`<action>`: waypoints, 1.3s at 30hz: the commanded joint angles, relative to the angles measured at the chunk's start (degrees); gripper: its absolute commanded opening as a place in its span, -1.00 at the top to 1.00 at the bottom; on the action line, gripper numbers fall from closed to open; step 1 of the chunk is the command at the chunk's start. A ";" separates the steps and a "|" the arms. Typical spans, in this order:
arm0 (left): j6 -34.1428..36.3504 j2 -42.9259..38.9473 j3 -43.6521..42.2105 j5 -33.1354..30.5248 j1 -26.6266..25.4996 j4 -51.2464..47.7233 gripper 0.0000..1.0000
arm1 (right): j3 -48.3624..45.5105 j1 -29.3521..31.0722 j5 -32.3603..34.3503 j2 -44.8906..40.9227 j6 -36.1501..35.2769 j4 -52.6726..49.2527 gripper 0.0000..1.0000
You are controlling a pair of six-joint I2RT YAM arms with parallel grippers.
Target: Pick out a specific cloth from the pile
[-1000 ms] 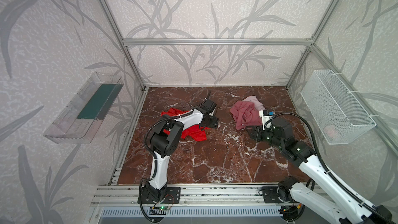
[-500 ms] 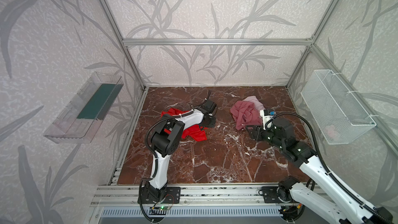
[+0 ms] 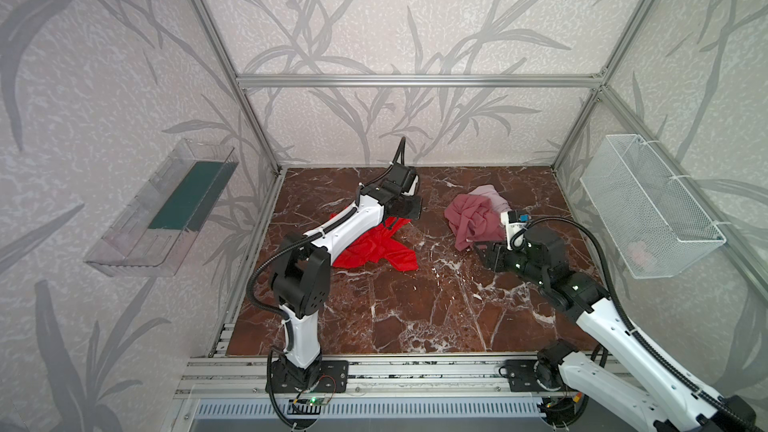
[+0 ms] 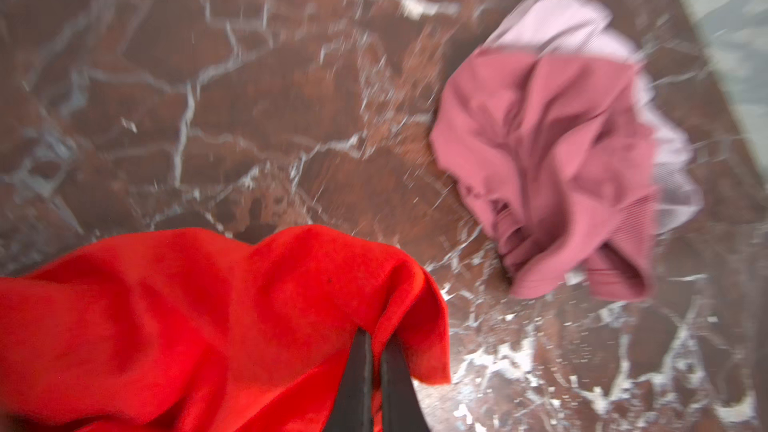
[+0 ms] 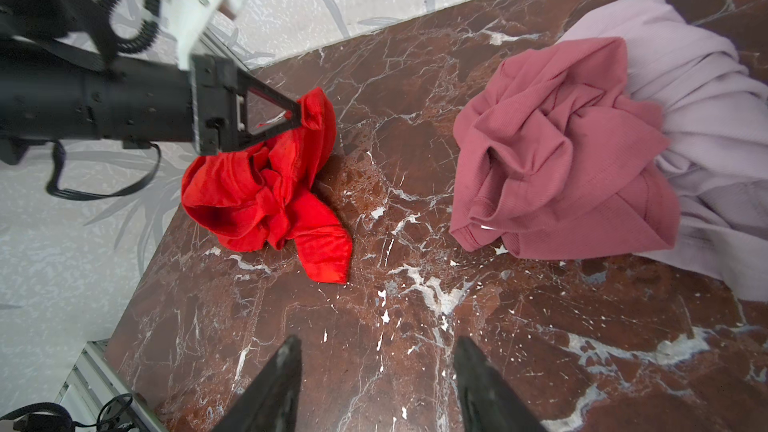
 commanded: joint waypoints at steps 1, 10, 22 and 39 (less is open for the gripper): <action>1.84 -2.66 2.80 -0.06 -0.17 -2.39 1.00 | 0.97 -0.25 -0.98 -0.08 0.58 1.79 -0.17; 2.85 -9.90 -0.27 -6.09 3.09 -3.88 1.00 | 2.04 -0.26 -2.45 0.49 0.49 2.27 -0.18; -1.29 -26.29 -24.54 -7.68 14.26 -0.83 1.00 | 2.31 -0.30 -4.62 2.68 1.15 4.25 -0.17; -8.35 -22.02 -36.76 -15.14 17.24 0.65 1.00 | 3.83 -0.32 -8.61 6.41 0.57 5.00 -0.17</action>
